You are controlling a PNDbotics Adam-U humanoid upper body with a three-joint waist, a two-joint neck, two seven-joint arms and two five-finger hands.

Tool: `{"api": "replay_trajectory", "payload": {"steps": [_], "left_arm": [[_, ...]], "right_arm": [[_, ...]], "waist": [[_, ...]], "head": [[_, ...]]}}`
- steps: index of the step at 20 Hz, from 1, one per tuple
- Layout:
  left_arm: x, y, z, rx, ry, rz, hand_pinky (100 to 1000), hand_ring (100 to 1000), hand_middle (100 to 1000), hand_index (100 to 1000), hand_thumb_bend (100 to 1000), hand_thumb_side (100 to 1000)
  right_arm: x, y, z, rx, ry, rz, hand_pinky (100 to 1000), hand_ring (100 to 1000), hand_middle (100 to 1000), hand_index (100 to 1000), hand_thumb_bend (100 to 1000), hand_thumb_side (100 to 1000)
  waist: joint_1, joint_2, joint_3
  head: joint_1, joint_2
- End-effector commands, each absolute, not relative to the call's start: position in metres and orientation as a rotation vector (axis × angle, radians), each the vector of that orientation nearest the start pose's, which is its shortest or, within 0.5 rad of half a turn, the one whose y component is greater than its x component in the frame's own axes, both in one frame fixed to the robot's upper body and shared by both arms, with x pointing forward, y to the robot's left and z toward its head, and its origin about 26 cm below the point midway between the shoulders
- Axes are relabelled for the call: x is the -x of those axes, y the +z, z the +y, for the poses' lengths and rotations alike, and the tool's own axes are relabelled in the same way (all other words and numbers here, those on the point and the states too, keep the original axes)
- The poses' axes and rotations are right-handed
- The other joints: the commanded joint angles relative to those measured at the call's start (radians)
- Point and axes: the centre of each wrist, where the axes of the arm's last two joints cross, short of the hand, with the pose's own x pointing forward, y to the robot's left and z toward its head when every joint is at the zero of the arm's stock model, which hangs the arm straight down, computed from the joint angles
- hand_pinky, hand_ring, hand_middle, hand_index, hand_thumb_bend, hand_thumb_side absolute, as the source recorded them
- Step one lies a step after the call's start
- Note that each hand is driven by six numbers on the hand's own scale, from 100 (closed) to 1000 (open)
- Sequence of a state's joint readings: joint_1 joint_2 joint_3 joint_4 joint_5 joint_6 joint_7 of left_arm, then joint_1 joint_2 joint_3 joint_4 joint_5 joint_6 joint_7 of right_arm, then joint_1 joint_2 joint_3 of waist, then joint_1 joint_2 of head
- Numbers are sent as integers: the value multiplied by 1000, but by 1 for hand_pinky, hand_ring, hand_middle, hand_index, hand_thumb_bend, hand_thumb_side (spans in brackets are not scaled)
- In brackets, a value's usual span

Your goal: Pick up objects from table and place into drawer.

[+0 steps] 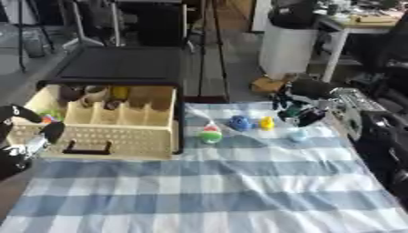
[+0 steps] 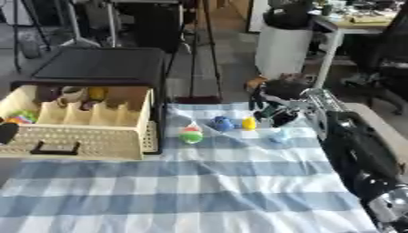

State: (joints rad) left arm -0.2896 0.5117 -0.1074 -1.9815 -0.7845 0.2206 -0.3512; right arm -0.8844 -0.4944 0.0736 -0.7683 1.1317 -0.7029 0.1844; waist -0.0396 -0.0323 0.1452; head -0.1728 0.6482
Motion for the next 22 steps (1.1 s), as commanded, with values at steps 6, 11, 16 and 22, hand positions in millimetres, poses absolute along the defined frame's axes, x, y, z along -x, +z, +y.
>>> {"api": "replay_trajectory", "payload": {"steps": [6, 11, 16, 22], "left_arm": [[-297, 211, 266, -978, -1148, -1686, 250, 100, 104, 689, 497, 1000], [-298, 214, 265, -977, -1134, -1706, 250, 100, 104, 689, 503, 1000], [-300, 218, 263, -978, -1107, -1737, 250, 100, 105, 688, 515, 1000], [-301, 222, 259, -962, -1096, -1770, 251, 100, 105, 689, 519, 1000]], "right_arm": [[-489, 199, -299, 904, 1864, -1699, 231, 297, 462, 658, 100, 100], [-493, 216, -269, 890, 1857, -1800, 228, 294, 459, 655, 100, 100], [-494, 230, -234, 847, 1830, -1916, 219, 287, 452, 652, 100, 100], [-489, 247, -197, 773, 1741, -2053, 200, 267, 427, 648, 100, 100]], "waist": [[1, -27, 19], [3, -39, 46], [8, -48, 80], [20, -46, 128]], "head": [[-13, -12], [-24, -20], [-34, -31], [-52, -48]]}}
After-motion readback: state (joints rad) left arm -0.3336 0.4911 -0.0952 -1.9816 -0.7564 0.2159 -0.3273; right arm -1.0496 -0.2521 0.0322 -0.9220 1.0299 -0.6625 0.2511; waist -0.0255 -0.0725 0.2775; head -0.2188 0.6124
